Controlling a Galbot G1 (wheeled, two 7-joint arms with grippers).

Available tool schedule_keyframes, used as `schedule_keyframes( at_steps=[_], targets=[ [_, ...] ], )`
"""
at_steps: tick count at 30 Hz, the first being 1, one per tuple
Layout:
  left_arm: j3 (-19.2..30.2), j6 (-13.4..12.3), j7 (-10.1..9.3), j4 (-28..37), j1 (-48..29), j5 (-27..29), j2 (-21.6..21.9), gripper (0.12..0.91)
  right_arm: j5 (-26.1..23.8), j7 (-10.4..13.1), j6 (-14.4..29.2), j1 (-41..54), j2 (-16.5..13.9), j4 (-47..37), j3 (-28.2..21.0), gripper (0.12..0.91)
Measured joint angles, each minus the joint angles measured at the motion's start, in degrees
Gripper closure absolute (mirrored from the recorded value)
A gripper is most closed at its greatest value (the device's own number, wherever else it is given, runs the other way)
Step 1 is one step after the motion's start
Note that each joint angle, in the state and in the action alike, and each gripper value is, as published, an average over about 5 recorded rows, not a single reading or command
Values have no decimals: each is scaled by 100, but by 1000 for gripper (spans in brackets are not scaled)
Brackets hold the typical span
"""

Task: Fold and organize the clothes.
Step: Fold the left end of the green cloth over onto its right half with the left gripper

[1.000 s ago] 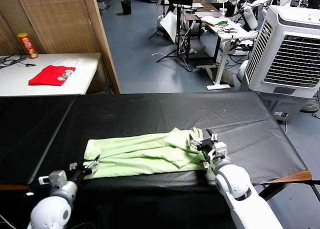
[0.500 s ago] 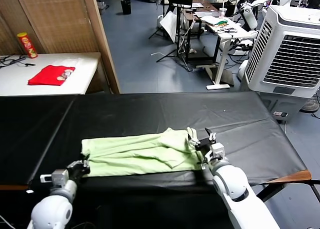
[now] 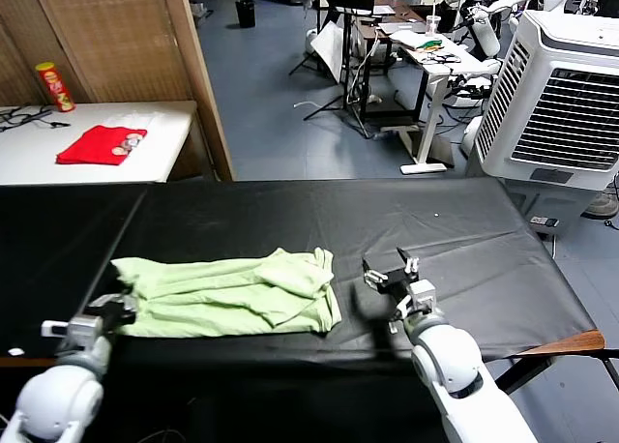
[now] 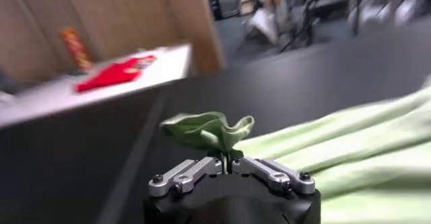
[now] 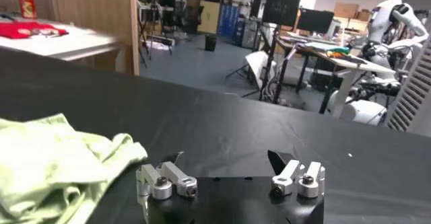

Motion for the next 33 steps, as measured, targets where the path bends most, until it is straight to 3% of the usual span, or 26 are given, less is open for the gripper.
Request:
schedule_keyframes(
  at_steps=[5,13,20,25,29,33],
  targets=[
    [736,194,-195,-318,-256,-459,-523,872,-125,4,19,-98,54,-11,25,227],
    [1785,334,-383,-249,-789,-443,-1387,872,-263,4,31,-178,171,-45,26,227],
    [2333,316,-406,52,-1127,-141,-2047,872,-284,-38,50,-221,171,-44,38,227],
    [2453,215,-278,215,-1099,168,-2236,845,-225,-286,160,-238,139,8,22,227],
    [2487,179,-201,214,-1038,183,-2321,672,-71,-498,280,-234,127,46,-47,227],
    [2479,304,-244,61,-975,-135,-2408,437,140,-602,348,-189,132,83,-120,227]
  ],
)
